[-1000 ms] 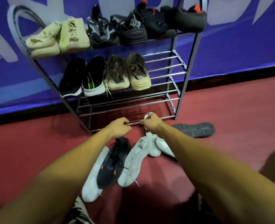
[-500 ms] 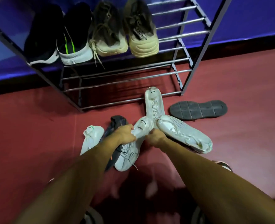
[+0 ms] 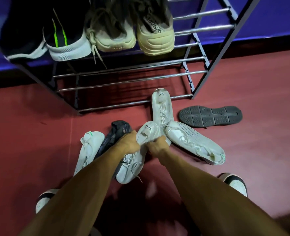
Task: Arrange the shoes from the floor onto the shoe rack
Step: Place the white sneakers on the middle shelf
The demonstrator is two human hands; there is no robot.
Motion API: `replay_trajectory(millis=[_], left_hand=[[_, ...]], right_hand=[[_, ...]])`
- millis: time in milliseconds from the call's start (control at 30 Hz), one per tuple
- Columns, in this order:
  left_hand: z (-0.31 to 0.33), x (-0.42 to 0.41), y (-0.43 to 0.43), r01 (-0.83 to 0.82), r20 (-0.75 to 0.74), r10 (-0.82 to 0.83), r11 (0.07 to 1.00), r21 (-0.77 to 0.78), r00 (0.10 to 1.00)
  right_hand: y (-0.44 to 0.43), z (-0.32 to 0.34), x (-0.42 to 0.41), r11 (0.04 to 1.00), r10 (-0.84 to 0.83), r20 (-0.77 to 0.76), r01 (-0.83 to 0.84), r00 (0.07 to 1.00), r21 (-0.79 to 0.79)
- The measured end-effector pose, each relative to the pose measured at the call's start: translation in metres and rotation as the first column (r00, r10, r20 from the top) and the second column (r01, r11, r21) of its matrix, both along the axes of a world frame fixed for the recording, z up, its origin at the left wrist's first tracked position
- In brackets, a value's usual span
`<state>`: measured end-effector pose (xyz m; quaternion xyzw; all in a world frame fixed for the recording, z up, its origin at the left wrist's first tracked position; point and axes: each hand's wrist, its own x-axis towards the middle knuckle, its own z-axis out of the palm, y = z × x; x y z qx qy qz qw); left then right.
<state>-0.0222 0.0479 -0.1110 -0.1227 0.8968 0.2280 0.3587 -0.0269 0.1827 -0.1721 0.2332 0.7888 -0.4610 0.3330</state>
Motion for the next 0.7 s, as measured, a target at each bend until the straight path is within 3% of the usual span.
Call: replay_trajectory(millis=[200, 400, 533, 700], left_hand=[[0.044, 0.002, -0.002, -0.063, -0.075, 0.070, 0.993, 0.096, 0.995], [0.105, 0.002, 0.020, -0.035, -0.237, 0.092, 0.971, 0.236, 0.967], [0.162, 0.003, 0.038, 0.007, -0.341, 0.066, 0.978, 0.211, 0.938], [0.218, 0.002, 0.056, 0.026, -0.380, 0.101, 0.949, 0.315, 0.920]], right_hand=[[0.008, 0.069, -0.007, 0.992, 0.068, -0.109, -0.056, 0.992, 0.111], [0.042, 0.157, -0.008, 0.988, 0.060, -0.243, -0.022, 0.968, 0.156], [0.060, 0.214, -0.016, 0.974, 0.149, -0.314, -0.084, 0.938, 0.211], [0.080, 0.286, -0.039, 0.958, 0.176, -0.439, -0.051, 0.881, 0.281]])
